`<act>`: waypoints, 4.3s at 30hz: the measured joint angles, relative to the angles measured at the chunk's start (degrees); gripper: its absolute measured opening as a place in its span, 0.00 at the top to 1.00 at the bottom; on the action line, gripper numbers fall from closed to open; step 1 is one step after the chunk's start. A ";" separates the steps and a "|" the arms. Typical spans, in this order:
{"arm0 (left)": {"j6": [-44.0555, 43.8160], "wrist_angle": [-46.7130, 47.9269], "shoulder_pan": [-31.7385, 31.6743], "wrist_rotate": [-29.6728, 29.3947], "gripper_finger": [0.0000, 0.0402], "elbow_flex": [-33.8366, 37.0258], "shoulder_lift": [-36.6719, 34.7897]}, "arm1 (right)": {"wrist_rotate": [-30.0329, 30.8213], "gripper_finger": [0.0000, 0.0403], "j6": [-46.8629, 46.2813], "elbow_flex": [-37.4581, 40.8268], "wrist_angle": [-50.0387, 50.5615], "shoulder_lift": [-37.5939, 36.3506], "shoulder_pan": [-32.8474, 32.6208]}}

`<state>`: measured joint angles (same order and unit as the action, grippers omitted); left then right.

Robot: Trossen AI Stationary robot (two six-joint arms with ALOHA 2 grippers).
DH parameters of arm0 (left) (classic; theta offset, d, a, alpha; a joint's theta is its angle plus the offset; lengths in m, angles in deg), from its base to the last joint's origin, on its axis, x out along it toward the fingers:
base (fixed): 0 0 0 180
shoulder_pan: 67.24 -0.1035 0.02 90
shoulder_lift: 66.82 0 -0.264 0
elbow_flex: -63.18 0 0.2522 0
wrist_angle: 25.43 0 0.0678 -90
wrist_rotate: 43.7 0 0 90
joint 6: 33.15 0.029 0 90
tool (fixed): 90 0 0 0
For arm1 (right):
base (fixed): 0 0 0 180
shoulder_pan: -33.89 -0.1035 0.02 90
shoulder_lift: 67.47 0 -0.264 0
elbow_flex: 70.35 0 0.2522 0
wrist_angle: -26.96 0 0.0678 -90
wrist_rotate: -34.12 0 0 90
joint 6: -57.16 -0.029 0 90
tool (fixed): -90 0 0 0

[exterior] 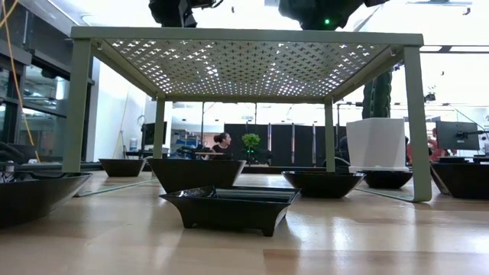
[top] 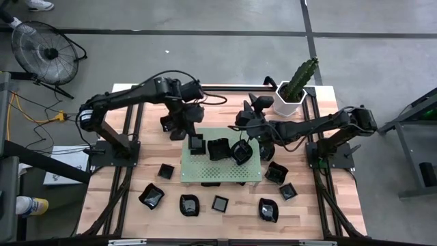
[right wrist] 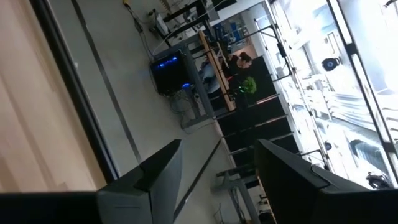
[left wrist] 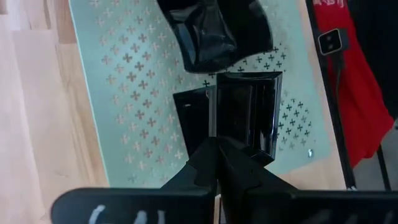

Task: Pick & Place Mini shaped plates
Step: Stack the black square shaped plate on top of the black square shaped plate on the shelf

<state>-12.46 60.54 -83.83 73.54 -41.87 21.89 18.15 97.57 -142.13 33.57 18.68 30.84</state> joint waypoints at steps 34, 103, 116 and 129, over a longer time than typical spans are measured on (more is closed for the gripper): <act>-6.28 -0.61 6.73 -12.62 1.00 0.07 1.66 | -0.80 0.51 -6.88 0.00 9.45 0.00 -0.02; -3.89 -1.75 6.88 -18.78 0.88 0.07 2.32 | -0.93 0.51 -11.91 0.00 15.29 0.00 0.00; 6.13 -1.75 6.93 -26.37 0.90 0.07 2.32 | -0.95 0.51 -11.90 0.00 15.37 0.00 -0.02; 6.51 -2.05 8.92 -26.79 1.00 0.07 2.32 | -0.38 0.51 -11.90 0.02 16.81 0.00 -0.02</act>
<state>-5.95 58.49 -74.91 46.75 -41.81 24.21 17.77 85.67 -142.11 50.38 18.68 30.82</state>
